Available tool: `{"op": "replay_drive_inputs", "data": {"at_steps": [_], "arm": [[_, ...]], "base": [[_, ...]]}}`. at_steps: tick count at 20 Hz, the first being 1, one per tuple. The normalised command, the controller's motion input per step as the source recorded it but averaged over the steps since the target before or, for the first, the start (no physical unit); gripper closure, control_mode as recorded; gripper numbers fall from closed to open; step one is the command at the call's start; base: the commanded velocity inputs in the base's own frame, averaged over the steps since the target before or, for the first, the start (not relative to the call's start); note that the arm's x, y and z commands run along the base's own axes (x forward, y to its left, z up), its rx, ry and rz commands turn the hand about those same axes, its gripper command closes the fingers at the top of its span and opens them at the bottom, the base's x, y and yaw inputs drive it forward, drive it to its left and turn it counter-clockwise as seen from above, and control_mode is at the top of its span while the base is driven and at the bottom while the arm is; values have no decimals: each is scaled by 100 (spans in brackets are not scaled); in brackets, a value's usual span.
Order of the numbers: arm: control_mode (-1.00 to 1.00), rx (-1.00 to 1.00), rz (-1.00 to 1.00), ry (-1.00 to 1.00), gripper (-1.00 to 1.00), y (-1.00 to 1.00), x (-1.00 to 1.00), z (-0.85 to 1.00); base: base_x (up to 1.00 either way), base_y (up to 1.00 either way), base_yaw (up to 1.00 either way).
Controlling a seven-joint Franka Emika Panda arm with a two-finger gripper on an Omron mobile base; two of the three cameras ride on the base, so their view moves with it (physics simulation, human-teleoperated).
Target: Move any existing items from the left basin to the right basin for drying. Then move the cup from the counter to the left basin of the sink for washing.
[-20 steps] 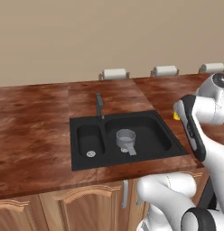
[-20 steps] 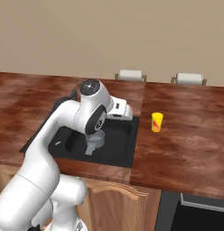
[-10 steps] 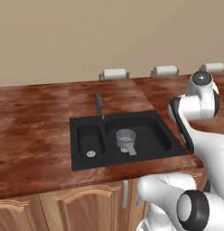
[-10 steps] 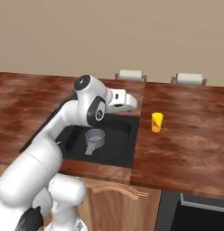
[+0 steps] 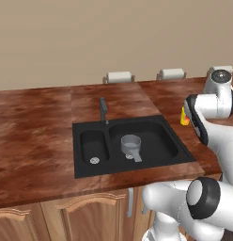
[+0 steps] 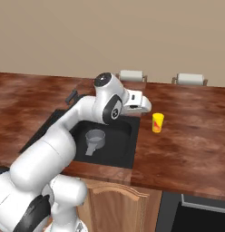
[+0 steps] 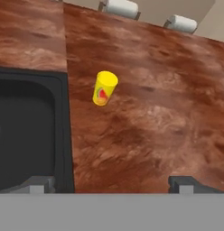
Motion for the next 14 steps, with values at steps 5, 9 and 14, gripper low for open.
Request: {"op": "replay_drive_inputs", "data": {"at_steps": [5,9,14], "arm": [[-100,6,0,11,-100,-5,29,-1],[-100,1,0,17,-100,0,38,-13],[-100,0,0,13,-100,0,30,-29]], "base": [[0,0,0],[0,0,0],[0,0,0]]}}
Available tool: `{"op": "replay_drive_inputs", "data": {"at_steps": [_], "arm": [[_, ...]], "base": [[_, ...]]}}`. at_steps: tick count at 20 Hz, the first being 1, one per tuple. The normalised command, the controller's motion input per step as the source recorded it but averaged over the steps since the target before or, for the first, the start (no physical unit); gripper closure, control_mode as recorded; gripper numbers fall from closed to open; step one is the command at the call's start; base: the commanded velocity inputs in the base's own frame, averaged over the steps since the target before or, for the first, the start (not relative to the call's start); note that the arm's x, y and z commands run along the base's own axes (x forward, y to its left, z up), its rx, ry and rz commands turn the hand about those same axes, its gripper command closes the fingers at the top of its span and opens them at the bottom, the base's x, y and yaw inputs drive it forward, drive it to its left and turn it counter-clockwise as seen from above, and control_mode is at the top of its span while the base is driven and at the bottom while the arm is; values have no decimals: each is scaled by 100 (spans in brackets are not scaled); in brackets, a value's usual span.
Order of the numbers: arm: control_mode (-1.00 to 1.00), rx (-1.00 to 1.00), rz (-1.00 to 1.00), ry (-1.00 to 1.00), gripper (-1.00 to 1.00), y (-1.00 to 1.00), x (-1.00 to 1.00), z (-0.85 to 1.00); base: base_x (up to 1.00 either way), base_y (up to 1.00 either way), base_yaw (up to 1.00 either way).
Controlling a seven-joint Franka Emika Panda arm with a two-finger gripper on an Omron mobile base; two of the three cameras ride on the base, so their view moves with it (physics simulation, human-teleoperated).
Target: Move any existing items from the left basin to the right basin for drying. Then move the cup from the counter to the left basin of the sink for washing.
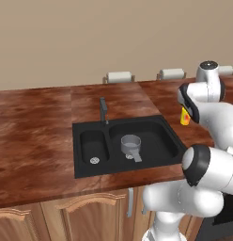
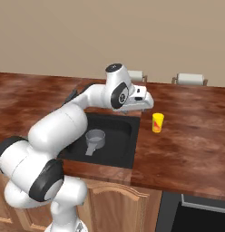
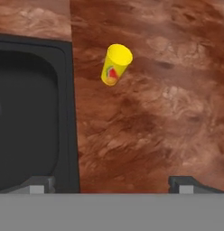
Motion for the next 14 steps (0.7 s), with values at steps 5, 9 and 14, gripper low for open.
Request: {"op": "replay_drive_inputs", "data": {"at_steps": [5,9,14], "arm": [[-100,0,0,4,-100,0,23,-35],[-100,0,0,0,-100,-8,27,-22],[-100,-3,2,0,-100,-7,29,-30]], "base": [[0,0,0],[0,0,0],[0,0,0]]}}
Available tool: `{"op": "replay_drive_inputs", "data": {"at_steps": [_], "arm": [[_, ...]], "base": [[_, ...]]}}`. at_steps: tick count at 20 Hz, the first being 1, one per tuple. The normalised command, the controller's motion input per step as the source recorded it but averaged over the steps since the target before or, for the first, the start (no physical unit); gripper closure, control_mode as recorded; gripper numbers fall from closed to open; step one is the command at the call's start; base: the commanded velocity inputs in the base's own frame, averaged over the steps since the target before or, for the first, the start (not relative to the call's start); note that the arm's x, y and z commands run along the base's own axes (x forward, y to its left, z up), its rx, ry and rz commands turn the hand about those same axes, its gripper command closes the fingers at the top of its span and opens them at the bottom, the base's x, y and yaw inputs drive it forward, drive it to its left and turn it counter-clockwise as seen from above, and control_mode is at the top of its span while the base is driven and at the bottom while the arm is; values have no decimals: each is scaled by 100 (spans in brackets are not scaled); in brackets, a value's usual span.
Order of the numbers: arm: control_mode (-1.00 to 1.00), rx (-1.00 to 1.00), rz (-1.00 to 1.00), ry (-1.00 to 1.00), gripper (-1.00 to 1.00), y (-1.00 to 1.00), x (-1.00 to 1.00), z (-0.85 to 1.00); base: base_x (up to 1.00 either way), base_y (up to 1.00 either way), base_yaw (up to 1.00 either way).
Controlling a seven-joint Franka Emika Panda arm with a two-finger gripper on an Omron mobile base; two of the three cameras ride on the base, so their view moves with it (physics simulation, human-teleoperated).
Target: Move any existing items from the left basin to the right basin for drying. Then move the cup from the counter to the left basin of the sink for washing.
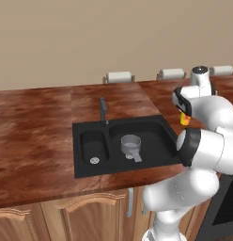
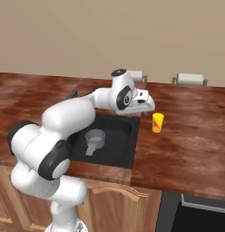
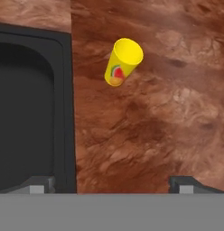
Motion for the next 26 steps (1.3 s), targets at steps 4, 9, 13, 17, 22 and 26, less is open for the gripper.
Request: {"op": "replay_drive_inputs", "data": {"at_steps": [4,9,13,17,22,26], "arm": [[-100,-4,0,0,-100,-6,26,-25],[-100,-6,0,0,-100,-15,28,-14],[-100,-2,0,0,-100,-23,26,-17],[-100,0,0,0,-100,-20,25,-26],[-100,0,0,0,-100,-12,34,-20],[-100,0,0,0,-100,-3,34,-4]], "base": [[0,0,0],[0,0,0],[0,0,0],[0,0,0],[0,0,0],[0,0,0]]}}
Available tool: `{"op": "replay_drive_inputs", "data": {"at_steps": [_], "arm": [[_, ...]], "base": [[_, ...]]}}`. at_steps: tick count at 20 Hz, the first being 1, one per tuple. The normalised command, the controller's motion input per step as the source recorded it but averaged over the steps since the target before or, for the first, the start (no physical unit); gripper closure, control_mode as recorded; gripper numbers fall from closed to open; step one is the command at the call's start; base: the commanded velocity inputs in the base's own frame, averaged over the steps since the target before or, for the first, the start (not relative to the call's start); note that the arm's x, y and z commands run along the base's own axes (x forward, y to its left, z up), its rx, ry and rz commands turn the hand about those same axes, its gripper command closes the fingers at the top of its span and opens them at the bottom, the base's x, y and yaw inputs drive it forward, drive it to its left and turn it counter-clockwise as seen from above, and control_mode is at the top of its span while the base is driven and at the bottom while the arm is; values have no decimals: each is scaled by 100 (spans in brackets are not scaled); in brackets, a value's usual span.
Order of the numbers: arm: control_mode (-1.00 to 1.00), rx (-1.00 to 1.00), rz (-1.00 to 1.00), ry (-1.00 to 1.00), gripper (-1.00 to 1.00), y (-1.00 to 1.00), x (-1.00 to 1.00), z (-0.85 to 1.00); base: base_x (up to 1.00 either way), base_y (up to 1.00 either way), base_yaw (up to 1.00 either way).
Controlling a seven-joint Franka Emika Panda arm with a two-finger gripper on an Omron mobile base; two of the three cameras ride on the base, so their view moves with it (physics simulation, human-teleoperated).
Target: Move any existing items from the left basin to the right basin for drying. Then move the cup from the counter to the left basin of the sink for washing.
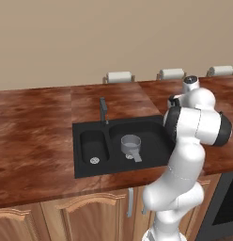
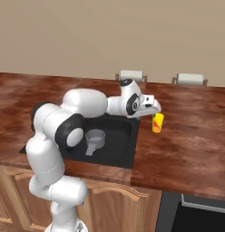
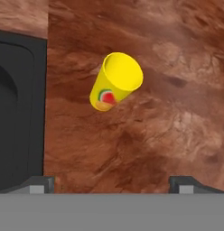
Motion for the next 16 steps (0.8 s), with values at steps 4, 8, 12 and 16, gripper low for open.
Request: {"op": "replay_drive_inputs", "data": {"at_steps": [4,8,12,16], "arm": [[-100,0,0,0,-100,-3,32,0],[-100,0,0,0,-100,-6,35,-3],[-100,0,0,0,-100,-7,22,-13],[-100,0,0,1,-100,-9,19,-22]], "base": [[0,0,0],[0,0,0],[0,0,0],[0,0,0]]}}
